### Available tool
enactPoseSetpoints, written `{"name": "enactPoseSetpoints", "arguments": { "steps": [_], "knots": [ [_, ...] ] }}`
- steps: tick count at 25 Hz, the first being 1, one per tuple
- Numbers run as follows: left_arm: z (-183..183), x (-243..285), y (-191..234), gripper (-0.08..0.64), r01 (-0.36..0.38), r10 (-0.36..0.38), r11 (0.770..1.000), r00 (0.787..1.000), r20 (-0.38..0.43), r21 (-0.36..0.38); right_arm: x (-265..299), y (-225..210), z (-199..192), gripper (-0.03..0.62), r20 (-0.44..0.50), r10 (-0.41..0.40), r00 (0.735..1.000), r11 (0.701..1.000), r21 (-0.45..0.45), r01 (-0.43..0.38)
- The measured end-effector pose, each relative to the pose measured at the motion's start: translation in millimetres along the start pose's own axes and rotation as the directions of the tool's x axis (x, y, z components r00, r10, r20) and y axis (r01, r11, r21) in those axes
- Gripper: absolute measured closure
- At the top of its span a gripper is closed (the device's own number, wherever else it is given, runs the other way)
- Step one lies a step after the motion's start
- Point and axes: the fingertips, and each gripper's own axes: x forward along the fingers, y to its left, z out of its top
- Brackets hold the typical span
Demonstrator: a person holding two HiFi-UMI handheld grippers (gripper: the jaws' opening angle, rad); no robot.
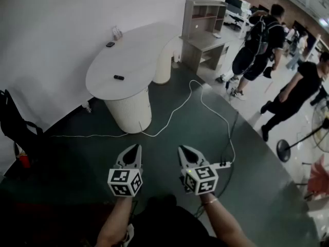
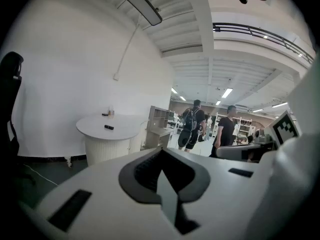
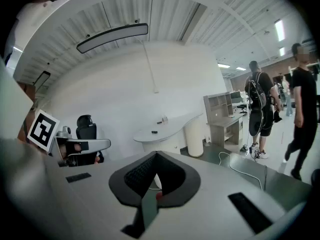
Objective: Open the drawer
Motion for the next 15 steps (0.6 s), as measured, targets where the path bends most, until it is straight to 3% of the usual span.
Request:
{"name": "enactPoseSetpoints", "arguments": {
  "steps": [15],
  "knots": [
    [-0.1,24.8,-22.3,0.558,-0.003,0.003,1.000,1.000,-0.012,0.006,-5.2,-35.5,-4.4,0.589,-0.027,0.026,0.999,0.998,0.050,-0.025]
  ]
}}
